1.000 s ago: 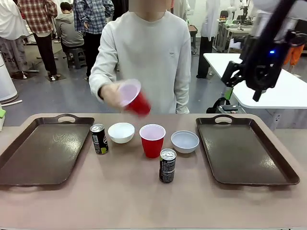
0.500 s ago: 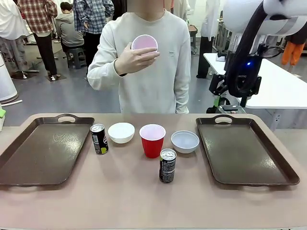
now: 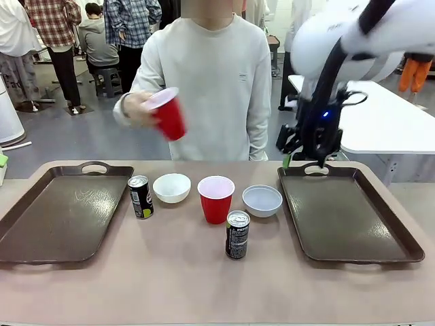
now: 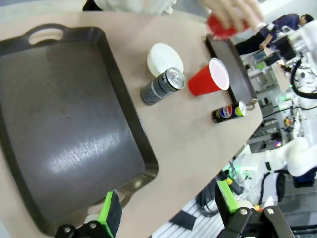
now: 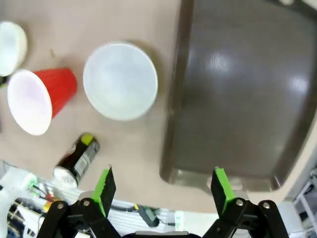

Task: Prepare tableware on both trays.
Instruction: Pick up a Picnic Bowl from the table and place it on a Handle tray.

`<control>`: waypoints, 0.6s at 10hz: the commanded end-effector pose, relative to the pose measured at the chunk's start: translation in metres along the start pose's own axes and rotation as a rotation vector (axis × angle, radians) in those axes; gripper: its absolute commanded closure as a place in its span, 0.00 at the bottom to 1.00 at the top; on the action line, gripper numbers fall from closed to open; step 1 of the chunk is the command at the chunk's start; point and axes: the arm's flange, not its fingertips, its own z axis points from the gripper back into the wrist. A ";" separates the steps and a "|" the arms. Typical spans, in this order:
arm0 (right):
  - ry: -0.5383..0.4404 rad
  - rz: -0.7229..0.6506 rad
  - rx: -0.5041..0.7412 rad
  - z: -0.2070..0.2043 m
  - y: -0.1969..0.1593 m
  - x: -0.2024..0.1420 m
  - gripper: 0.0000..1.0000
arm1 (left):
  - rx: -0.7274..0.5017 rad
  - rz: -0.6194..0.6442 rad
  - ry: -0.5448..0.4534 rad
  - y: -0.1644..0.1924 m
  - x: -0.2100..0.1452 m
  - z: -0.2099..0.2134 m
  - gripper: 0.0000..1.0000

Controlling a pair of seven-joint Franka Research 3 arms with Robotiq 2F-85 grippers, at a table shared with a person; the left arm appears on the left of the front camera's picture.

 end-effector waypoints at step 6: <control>0.023 -0.053 -0.059 -0.086 0.022 0.063 0.00 | -0.019 -0.005 -0.010 0.000 0.001 0.001 0.00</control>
